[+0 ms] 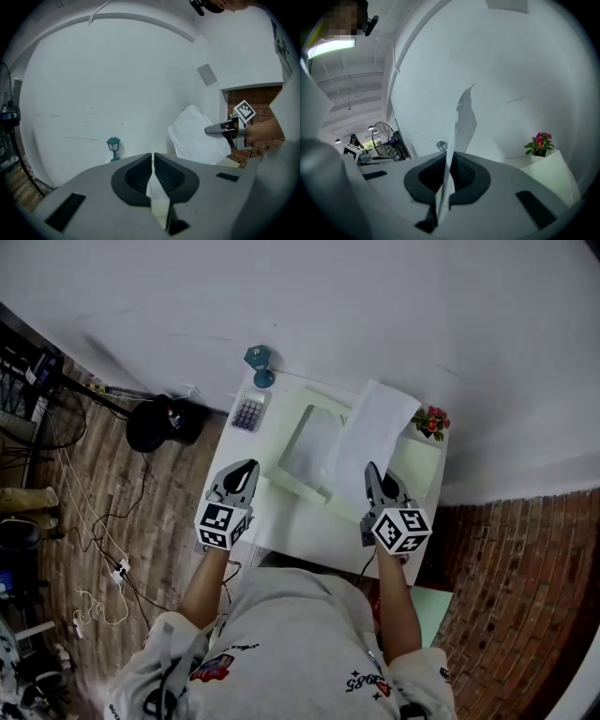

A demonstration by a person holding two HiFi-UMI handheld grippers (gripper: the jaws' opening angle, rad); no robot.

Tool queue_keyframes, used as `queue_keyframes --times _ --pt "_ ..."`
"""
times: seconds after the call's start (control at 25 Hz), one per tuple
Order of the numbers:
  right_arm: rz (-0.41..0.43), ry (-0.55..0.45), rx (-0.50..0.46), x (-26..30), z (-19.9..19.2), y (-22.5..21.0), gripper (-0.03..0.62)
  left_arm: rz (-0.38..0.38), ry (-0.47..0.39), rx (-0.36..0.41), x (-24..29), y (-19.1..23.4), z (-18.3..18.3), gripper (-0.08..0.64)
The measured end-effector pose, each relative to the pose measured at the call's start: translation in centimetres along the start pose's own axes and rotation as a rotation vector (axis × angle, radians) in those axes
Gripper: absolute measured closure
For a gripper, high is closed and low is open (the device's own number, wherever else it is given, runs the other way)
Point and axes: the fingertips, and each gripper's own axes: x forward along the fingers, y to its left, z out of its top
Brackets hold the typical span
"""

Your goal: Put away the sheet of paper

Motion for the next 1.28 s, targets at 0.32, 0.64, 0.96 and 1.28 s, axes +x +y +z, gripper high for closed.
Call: queue_keyframes --times 0.32,0.64,0.96,1.28 --pt "-0.014 0.077 0.148 3.9 -7.2 -3.0 0.594 0.060 0.005 -0.029 -1.7 1.5 -0.8 0.528" --pt "-0.105 0.304 0.213 3.6 -15.4 -5.9 0.594 0.071 0.017 -0.040 -2.3 1.7 -1.4 0.528" --pt "-0.251 0.403 0.395 2.4 -19.1 -8.8 0.594 0.062 0.033 -0.036 -1.7 1.4 -1.7 0.529" --pt "-0.171 0.365 0.238 3.2 -18.9 -8.6 0.594 0.074 0.056 -0.035 -1.5 1.8 -2.3 0.528"
